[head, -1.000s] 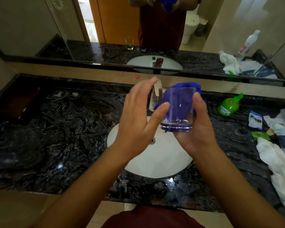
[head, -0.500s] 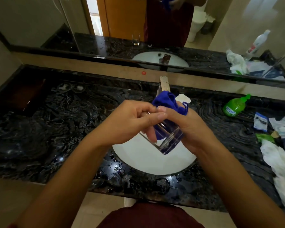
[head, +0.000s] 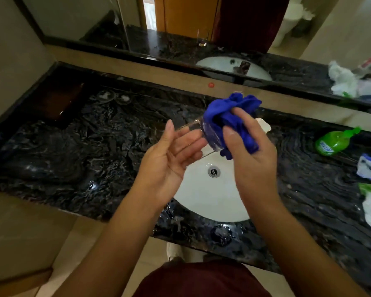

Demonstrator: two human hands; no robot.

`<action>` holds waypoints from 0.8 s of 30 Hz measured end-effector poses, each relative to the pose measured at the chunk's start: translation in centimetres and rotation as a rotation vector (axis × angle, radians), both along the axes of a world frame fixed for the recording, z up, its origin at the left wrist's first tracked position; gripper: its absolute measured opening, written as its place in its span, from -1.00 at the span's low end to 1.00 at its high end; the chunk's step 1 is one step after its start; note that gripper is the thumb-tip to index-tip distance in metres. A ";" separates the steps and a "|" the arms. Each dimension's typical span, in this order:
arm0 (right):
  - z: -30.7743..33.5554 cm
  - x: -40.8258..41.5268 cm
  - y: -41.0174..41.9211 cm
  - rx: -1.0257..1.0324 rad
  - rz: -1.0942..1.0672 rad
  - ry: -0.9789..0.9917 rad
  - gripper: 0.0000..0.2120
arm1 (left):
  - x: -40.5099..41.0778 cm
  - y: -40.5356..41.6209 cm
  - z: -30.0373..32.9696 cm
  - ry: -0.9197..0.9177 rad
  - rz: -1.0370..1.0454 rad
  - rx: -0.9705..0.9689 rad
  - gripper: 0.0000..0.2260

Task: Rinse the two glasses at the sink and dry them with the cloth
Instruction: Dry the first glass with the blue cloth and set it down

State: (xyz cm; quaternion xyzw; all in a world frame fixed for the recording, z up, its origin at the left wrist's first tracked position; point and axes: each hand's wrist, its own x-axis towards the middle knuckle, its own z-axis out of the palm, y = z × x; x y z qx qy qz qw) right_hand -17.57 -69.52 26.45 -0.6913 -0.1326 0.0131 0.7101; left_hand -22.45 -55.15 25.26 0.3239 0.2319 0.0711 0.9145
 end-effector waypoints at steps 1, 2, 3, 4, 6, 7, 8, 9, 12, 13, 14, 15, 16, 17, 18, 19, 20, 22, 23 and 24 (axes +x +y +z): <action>-0.5 -0.3 0.2 -0.077 -0.021 -0.094 -0.73 | -0.2 -0.1 -0.2 0.004 0.027 -0.024 -0.68; -0.9 -0.5 0.4 -0.129 -0.036 -0.171 -0.73 | -0.2 -0.2 -0.4 0.012 0.051 -0.037 -0.67; -1.2 -0.5 0.4 -0.163 -0.037 -0.233 -0.73 | -0.3 -0.3 -0.6 0.023 0.074 -0.048 -0.67; -1.4 -0.4 0.3 -0.192 -0.029 -0.284 -0.72 | -0.3 -0.4 -0.8 0.040 0.097 -0.057 -0.65; -1.7 0.2 -0.2 -0.245 0.028 -0.371 -0.72 | -0.3 -0.7 -1.6 0.081 0.159 -0.071 -0.58; -1.8 0.6 -0.6 -0.271 0.073 -0.413 -0.72 | -0.3 -0.7 -2.1 0.095 0.195 -0.083 -0.59; -1.8 0.9 -0.7 -0.291 0.130 -0.449 -0.72 | -0.3 -0.6 -2.5 0.110 0.234 -0.095 -0.62; -1.9 1.2 -0.9 -0.297 0.201 -0.465 -0.72 | -0.3 -0.5 -2.7 0.121 0.266 -0.103 -0.64; -2.7 1.5 -1.1 -0.209 0.422 -0.327 -0.77 | -0.8 -0.1 -2.9 0.163 0.320 -0.110 -0.68; -2.8 1.7 -1.1 -0.152 0.462 -0.212 -0.79 | -1.2 0.1 -2.7 0.156 0.339 -0.106 -0.72; -3.0 2.0 -1.2 -0.081 0.482 -0.063 -0.80 | -1.6 0.2 -2.4 0.140 0.365 -0.080 -0.76; -3.2 2.6 -1.3 -0.009 0.488 0.096 -0.80 | -2.1 0.3 -2.2 0.133 0.397 -0.029 -0.79; -3.4 3.3 -1.3 0.053 0.487 0.242 -0.81 | -2.6 0.4 -2.2 0.141 0.428 0.050 -0.80; -3.9 4.0 -1.3 0.118 0.497 0.370 -0.81 | -3.3 0.5 -2.2 0.162 0.460 0.148 -0.81; -4.3 4.7 -1.1 0.195 0.517 0.489 -0.80 | -4.2 0.7 -2.6 0.197 0.493 0.253 -0.83; -4.8 5.3 -0.7 0.270 0.532 0.600 -0.77 | -5.2 0.8 -2.8 0.225 0.517 0.352 -0.81; -5.3 5.7 -0.3 0.315 0.540 0.695 -0.75 | -6.2 1.0 -3.1 0.264 0.533 0.436 -0.75; -6.4 5.9 0.5 0.275 0.576 0.775 -0.69 | -8.2 1.3 -3.3 0.364 0.536 0.575 -0.71; -7.0 5.7 0.9 0.227 0.603 0.775 -0.65 | -9.2 1.7 -3.4 0.406 0.526 0.645 -0.75; -7.6 5.5 1.2 0.181 0.623 0.763 -0.61 | -10.2 2.0 -3.5 0.442 0.505 0.708 -0.79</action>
